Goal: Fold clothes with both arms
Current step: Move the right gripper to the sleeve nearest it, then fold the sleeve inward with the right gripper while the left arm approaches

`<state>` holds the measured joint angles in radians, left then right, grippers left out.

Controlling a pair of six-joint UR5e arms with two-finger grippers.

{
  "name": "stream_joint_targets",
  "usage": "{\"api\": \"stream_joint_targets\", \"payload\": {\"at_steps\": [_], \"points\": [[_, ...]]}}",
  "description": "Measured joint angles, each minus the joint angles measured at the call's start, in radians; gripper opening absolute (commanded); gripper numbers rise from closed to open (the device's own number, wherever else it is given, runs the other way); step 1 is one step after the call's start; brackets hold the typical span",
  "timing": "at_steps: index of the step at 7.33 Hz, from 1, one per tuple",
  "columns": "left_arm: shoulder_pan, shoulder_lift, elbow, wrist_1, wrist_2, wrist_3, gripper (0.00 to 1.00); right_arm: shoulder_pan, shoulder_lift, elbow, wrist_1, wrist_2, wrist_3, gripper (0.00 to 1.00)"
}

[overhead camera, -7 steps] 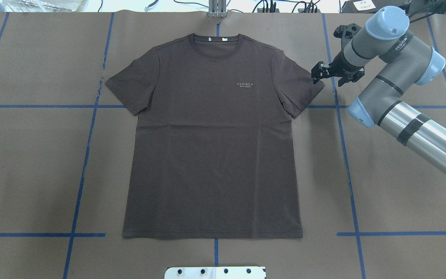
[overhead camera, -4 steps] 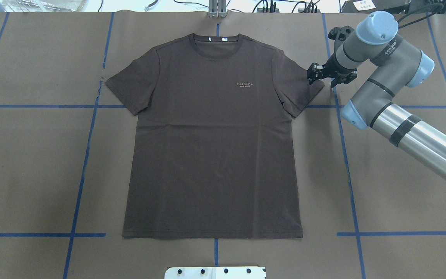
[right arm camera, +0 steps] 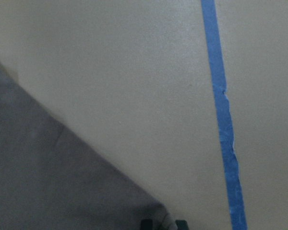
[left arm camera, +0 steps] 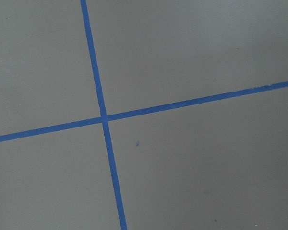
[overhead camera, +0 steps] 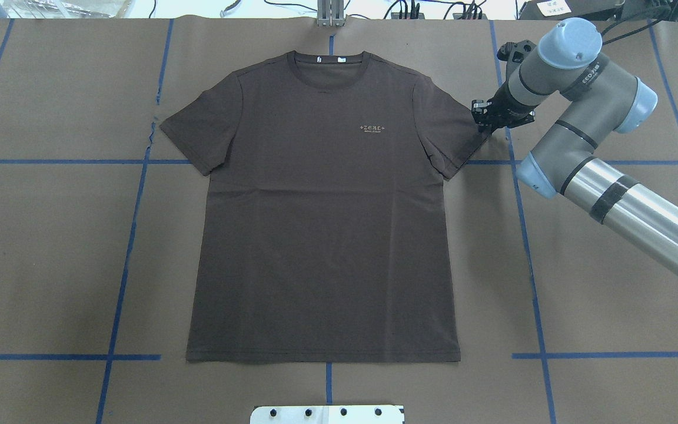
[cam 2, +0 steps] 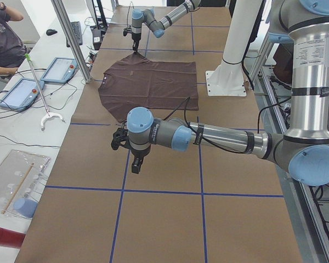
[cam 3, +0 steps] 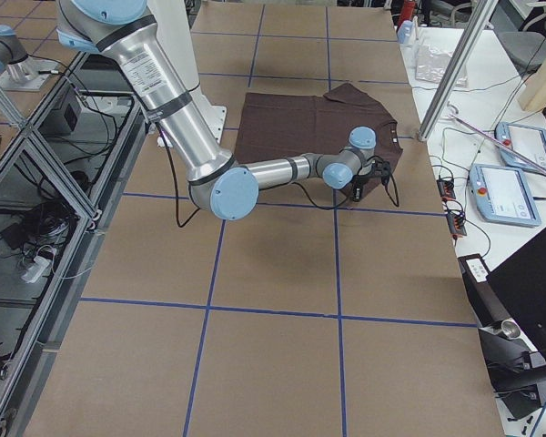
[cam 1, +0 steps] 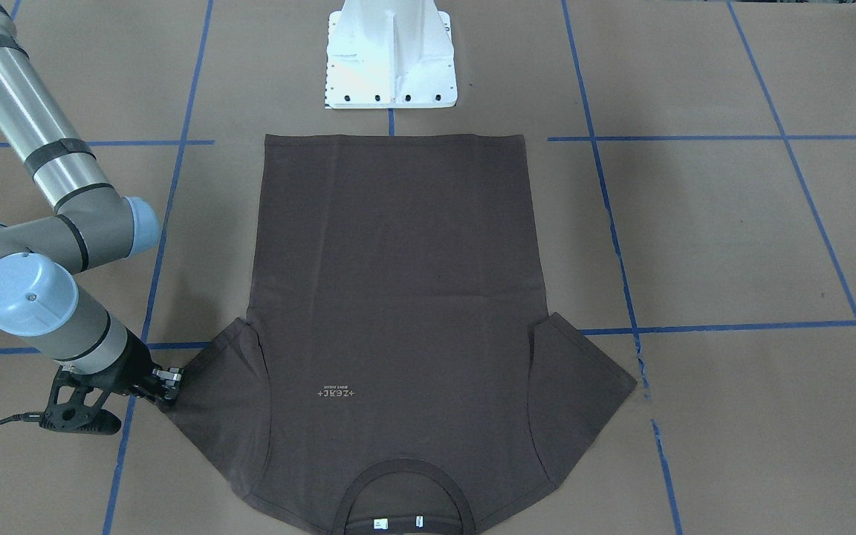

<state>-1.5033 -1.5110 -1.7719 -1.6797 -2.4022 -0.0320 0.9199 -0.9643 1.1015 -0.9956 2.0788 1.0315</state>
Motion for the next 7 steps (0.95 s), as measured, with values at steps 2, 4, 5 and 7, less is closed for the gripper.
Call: {"api": "stream_joint_targets", "payload": {"at_steps": [2, 4, 5, 7], "points": [[0.0, -0.001, -0.001, 0.0, -0.002, 0.0, 1.0, -0.003, 0.017, 0.03, 0.001, 0.0, 0.011, 0.0], [0.0, -0.001, -0.006, 0.0, -0.003, 0.0, 1.0, -0.045, 0.071, 0.051, -0.006, -0.021, 0.102, 0.0], [0.0, -0.001, -0.011, 0.0, -0.002, 0.0, 1.0, -0.076, 0.098, 0.049, -0.007, -0.065, 0.148, 0.0], [0.0, 0.002, -0.022, 0.0, -0.002, 0.0, 1.0, -0.109, 0.155, 0.018, -0.008, -0.123, 0.194, 0.0]]}}
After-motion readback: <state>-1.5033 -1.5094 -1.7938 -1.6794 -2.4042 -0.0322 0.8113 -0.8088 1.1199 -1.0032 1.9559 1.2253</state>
